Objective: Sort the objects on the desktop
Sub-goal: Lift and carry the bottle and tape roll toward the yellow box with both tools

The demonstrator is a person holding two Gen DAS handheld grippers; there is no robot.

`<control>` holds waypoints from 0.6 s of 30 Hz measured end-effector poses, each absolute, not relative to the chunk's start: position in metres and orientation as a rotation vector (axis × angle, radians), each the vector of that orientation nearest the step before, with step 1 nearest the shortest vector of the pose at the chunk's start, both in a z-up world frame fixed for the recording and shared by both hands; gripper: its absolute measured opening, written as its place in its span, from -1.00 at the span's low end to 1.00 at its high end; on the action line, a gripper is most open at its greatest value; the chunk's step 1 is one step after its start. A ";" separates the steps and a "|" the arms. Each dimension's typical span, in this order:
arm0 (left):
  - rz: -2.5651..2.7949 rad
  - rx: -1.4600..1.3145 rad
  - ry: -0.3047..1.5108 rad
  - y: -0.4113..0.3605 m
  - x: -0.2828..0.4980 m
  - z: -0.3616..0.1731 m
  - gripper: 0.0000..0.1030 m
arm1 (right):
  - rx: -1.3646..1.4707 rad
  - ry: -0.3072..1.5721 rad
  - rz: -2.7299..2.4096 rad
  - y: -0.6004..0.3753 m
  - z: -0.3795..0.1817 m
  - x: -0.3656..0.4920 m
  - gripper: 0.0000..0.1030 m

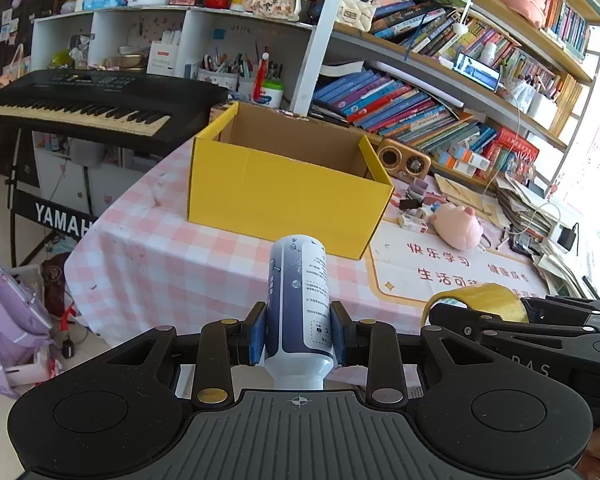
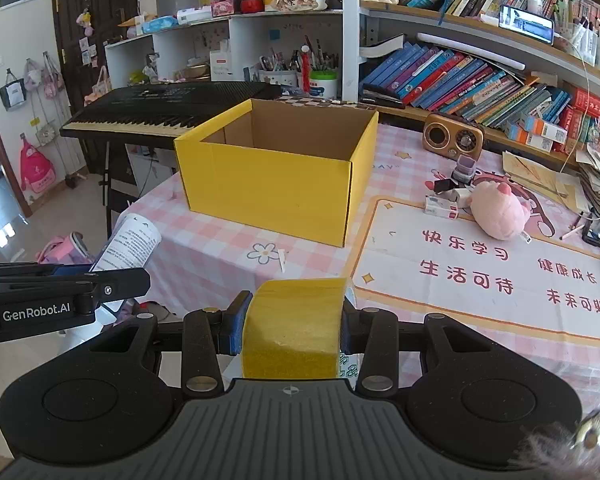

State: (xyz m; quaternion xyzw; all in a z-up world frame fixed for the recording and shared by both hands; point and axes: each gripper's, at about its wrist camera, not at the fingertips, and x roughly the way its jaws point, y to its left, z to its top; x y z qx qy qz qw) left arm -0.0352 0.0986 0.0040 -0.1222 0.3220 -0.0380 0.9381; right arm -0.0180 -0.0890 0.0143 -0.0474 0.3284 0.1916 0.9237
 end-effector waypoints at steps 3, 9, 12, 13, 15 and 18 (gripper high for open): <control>-0.077 -0.252 0.658 0.101 -0.034 0.004 -0.40 | -0.098 0.676 0.396 -0.088 0.014 -0.017 -0.24; -0.072 -0.262 0.657 0.106 -0.030 0.004 -0.40 | -0.102 0.675 0.415 -0.079 0.017 -0.011 -0.24; -0.073 -0.264 0.656 0.106 -0.027 0.005 -0.40 | -0.098 0.671 0.423 -0.078 0.019 -0.008 -0.24; -0.073 -0.264 0.657 0.107 -0.026 0.005 -0.40 | -0.098 0.671 0.424 -0.078 0.019 -0.007 -0.24; -0.074 -0.265 0.659 0.107 -0.024 0.005 -0.40 | -0.095 0.672 0.428 -0.079 0.020 -0.004 -0.24; -0.073 -0.266 0.662 0.108 -0.020 0.006 -0.40 | -0.097 0.671 0.437 -0.079 0.021 0.000 -0.24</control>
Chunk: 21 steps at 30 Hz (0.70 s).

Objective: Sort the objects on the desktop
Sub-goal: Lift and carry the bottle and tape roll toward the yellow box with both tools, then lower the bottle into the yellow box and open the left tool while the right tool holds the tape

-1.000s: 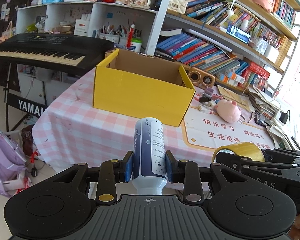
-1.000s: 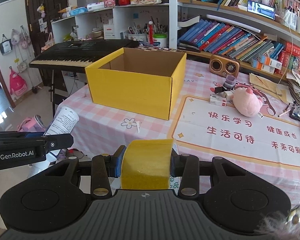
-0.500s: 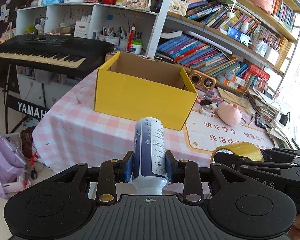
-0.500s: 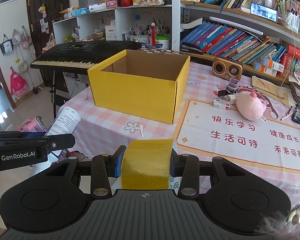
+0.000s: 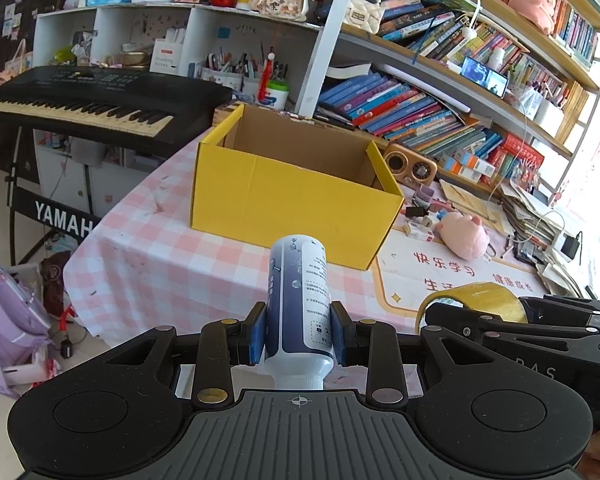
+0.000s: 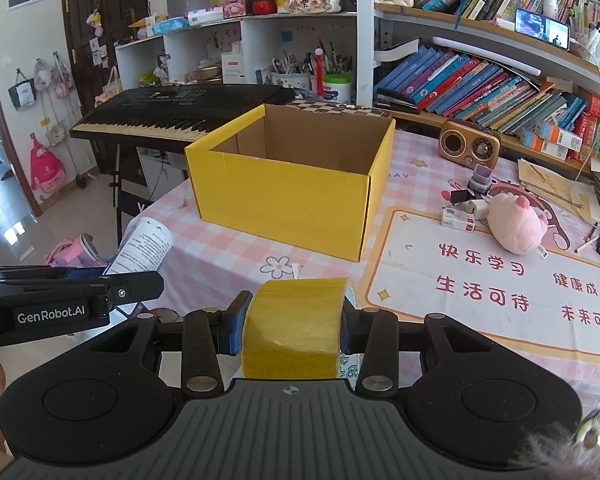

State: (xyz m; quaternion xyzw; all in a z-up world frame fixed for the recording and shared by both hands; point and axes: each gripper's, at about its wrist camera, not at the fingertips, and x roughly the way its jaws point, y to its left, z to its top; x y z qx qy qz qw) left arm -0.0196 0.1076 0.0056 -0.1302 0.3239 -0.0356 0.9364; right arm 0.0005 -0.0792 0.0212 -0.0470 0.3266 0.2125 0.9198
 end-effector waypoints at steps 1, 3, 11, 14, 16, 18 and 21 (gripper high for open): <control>-0.072 -0.266 0.662 0.108 -0.018 0.006 -0.40 | -0.097 0.669 0.442 -0.079 0.022 0.002 -0.24; -0.071 -0.267 0.658 0.109 -0.014 0.008 -0.40 | -0.095 0.661 0.452 -0.079 0.025 0.007 -0.24; -0.062 -0.247 0.603 0.112 0.016 0.028 -0.40 | -0.066 0.601 0.498 -0.073 0.047 0.040 -0.24; -0.057 -0.233 0.576 0.113 0.033 0.038 -0.40 | -0.060 0.577 0.518 -0.071 0.057 0.059 -0.24; -0.053 -0.226 0.558 0.114 0.045 0.043 -0.40 | -0.063 0.562 0.532 -0.069 0.064 0.072 -0.24; -0.050 -0.223 0.542 0.115 0.058 0.049 -0.40 | -0.068 0.547 0.544 -0.067 0.069 0.086 -0.24; -0.051 -0.210 0.527 0.114 0.080 0.056 -0.40 | -0.077 0.532 0.564 -0.063 0.075 0.108 -0.24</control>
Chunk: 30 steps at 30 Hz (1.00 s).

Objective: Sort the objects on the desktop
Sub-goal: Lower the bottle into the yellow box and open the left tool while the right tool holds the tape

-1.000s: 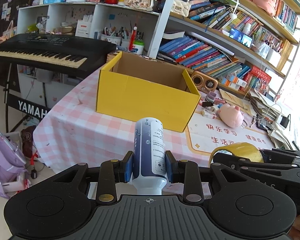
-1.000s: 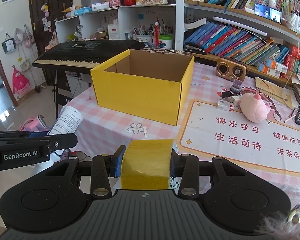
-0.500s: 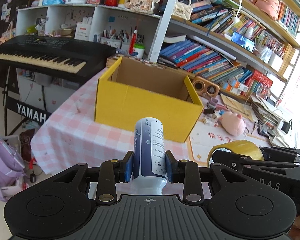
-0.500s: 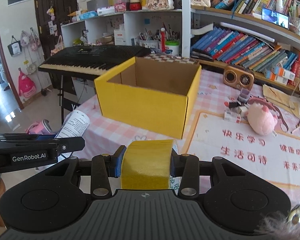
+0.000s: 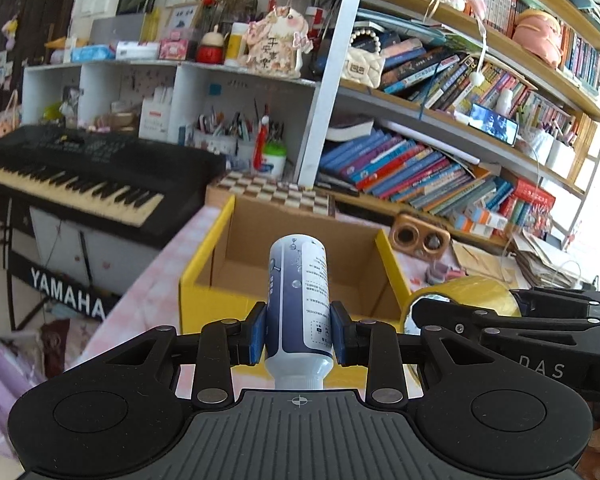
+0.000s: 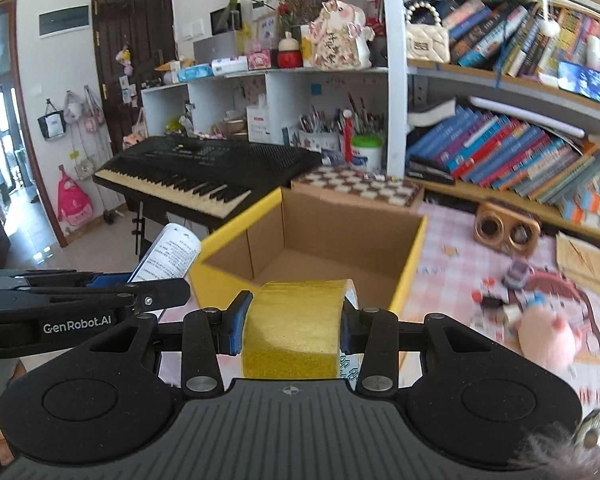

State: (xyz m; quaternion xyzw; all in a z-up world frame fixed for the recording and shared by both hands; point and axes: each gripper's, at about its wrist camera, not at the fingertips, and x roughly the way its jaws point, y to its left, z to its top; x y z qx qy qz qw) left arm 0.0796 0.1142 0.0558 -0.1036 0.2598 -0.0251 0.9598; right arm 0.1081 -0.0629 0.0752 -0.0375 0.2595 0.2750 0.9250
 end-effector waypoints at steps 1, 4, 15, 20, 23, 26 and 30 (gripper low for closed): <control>-0.053 -0.204 0.527 0.114 0.088 0.057 -0.40 | -0.083 0.528 0.571 -0.062 0.076 0.116 -0.24; -0.059 -0.185 0.540 0.112 0.113 0.055 -0.40 | -0.102 0.534 0.593 -0.057 0.077 0.142 -0.24; -0.028 -0.099 0.646 0.107 0.198 0.029 -0.40 | -0.196 0.610 0.603 -0.038 0.053 0.242 -0.24; -0.014 -0.063 0.723 0.106 0.229 0.014 -0.40 | -0.254 0.683 0.627 -0.025 0.033 0.282 -0.24; -0.012 -0.037 0.764 0.105 0.242 0.006 -0.40 | -0.293 0.715 0.640 -0.020 0.021 0.297 -0.24; -0.007 -0.012 0.804 0.102 0.253 -0.004 -0.40 | -0.324 0.763 0.647 -0.016 0.009 0.311 -0.24; -0.009 0.023 0.853 0.097 0.265 -0.015 -0.40 | -0.372 0.813 0.653 -0.009 -0.004 0.326 -0.24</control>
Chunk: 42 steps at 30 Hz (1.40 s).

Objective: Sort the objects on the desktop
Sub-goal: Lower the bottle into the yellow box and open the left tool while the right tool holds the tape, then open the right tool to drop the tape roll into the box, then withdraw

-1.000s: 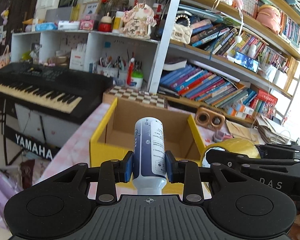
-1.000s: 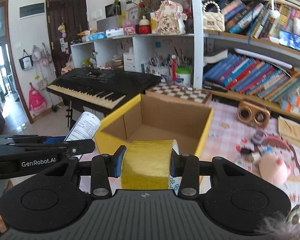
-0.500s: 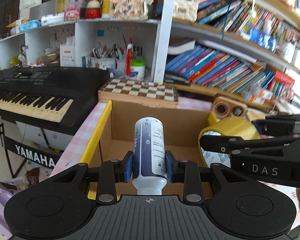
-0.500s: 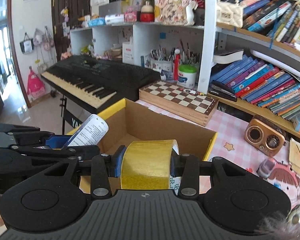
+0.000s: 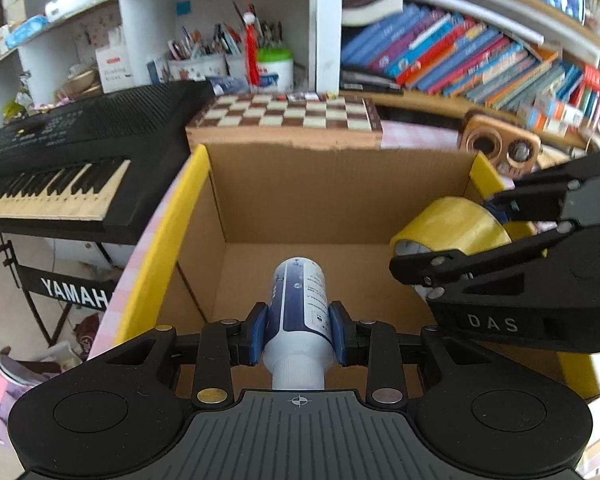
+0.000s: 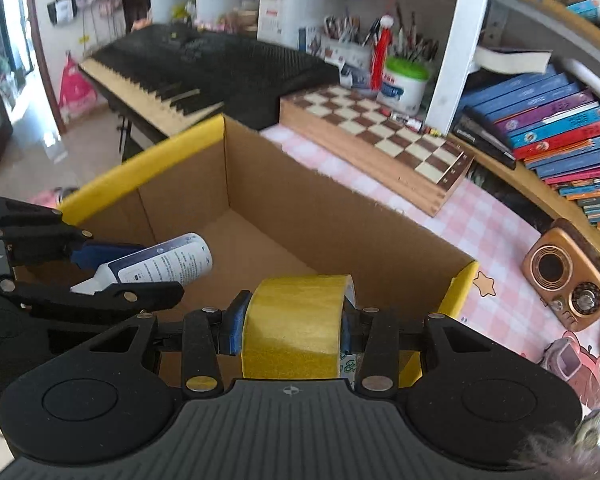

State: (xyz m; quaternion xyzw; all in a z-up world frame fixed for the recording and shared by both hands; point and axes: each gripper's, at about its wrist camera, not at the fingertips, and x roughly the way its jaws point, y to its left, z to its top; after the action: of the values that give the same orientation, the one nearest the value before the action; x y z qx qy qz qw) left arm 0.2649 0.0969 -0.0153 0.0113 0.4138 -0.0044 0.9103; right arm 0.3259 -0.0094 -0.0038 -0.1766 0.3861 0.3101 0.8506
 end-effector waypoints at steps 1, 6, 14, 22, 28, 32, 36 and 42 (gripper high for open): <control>-0.011 0.031 0.865 0.096 0.267 -0.018 -0.40 | -0.380 0.826 0.654 -0.008 -0.006 0.329 -0.24; -0.023 0.056 0.915 0.092 0.276 -0.029 -0.40 | -0.413 0.896 0.676 -0.001 -0.019 0.343 -0.24; -0.036 0.068 0.942 0.087 0.283 -0.037 -0.39 | -0.444 0.929 0.700 0.008 -0.026 0.352 -0.24; -0.035 0.072 0.945 0.087 0.286 -0.038 -0.39 | -0.456 0.926 0.715 0.013 -0.027 0.357 -0.23; -0.033 0.085 0.936 0.087 0.287 -0.037 -0.39 | -0.438 0.926 0.711 0.012 -0.028 0.358 -0.22; -0.029 0.081 0.925 0.087 0.285 -0.035 -0.25 | -0.418 0.917 0.703 0.009 -0.026 0.358 -0.22; -0.016 0.072 0.883 0.088 0.276 -0.026 0.10 | -0.399 0.860 0.689 0.003 -0.018 0.354 -0.06; -0.009 0.046 0.780 0.086 0.255 0.000 0.33 | -0.319 0.780 0.647 -0.017 0.006 0.341 -0.04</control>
State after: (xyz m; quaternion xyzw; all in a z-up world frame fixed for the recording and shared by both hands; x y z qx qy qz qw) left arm 0.2554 0.0861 0.0004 0.0224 0.3804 -0.0041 0.9246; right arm 0.3406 -0.0173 0.0063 -0.1520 0.3717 0.3085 0.8623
